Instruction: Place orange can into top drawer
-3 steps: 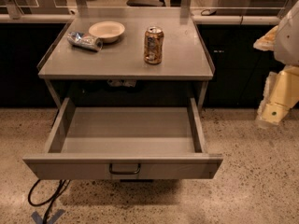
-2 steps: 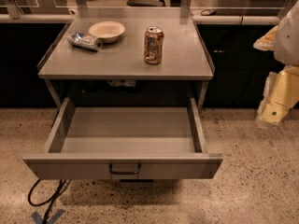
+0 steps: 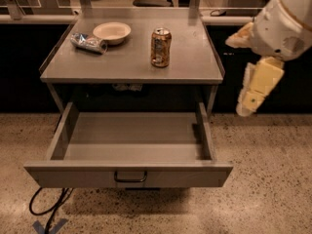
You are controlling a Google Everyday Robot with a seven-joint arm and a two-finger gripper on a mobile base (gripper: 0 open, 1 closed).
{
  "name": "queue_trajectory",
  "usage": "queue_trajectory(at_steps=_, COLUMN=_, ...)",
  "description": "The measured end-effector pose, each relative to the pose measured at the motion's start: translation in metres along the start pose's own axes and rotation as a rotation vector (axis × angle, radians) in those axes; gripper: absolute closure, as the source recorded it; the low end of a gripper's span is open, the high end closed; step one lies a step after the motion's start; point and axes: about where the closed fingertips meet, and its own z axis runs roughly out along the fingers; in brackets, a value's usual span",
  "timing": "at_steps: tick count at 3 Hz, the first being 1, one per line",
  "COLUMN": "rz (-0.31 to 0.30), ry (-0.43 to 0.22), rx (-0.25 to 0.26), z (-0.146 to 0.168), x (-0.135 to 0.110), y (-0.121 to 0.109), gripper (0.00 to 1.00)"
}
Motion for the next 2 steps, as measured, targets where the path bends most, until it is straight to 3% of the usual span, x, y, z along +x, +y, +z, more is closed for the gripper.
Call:
queue_trajectory(at_steps=1, rz=-0.072, ry=-0.124, rx=-0.002, z=0.032, x=-0.045, y=-0.04, gripper=0.0)
queue_trajectory(at_steps=2, rz=-0.05, ry=-0.23, rx=0.084, z=0.059, x=-0.102, y=-0.102, gripper=0.0)
